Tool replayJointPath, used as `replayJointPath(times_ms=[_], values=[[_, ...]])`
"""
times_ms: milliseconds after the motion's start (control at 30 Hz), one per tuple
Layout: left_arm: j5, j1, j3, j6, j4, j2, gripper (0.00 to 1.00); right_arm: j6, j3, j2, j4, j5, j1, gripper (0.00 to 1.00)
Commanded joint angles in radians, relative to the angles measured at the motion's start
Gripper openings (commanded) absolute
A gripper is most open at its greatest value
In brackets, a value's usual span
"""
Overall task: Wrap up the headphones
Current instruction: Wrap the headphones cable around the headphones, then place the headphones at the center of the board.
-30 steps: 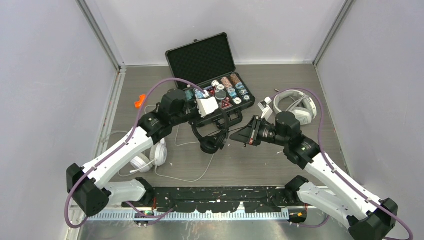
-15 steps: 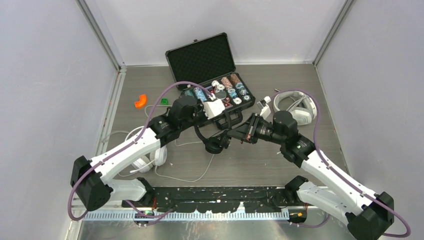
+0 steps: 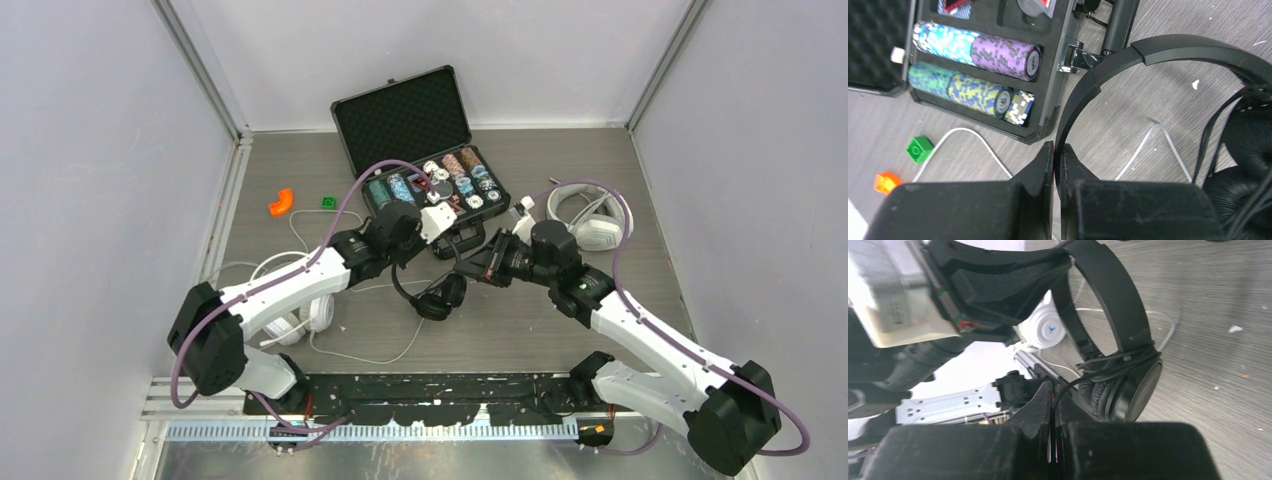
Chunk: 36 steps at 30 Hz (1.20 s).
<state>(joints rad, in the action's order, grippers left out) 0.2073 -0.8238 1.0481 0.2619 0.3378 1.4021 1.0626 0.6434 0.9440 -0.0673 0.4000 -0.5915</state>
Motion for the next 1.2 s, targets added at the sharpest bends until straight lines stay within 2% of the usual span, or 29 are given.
replayJointPath(times_ms=[0,267,533,867,1167], values=[[-0.004,-0.006,0.049,-0.147,0.011,0.027,0.0,-0.048,-0.029,0.037,0.048,-0.053,0.005,0.05],[0.031,-0.015,0.092,-0.357,0.03,0.102,0.0,-0.042,-0.004,0.119,0.06,-0.08,-0.002,0.05],[0.05,-0.018,0.158,-0.57,0.097,0.173,0.0,-0.106,0.061,0.172,-0.06,-0.207,-0.086,0.05],[0.085,-0.057,0.188,-0.628,0.098,0.21,0.0,-0.215,0.167,0.243,-0.23,-0.395,-0.214,0.06],[0.09,-0.057,0.153,-0.723,0.049,0.16,0.0,-0.244,0.24,0.209,-0.378,-0.517,-0.233,0.14]])
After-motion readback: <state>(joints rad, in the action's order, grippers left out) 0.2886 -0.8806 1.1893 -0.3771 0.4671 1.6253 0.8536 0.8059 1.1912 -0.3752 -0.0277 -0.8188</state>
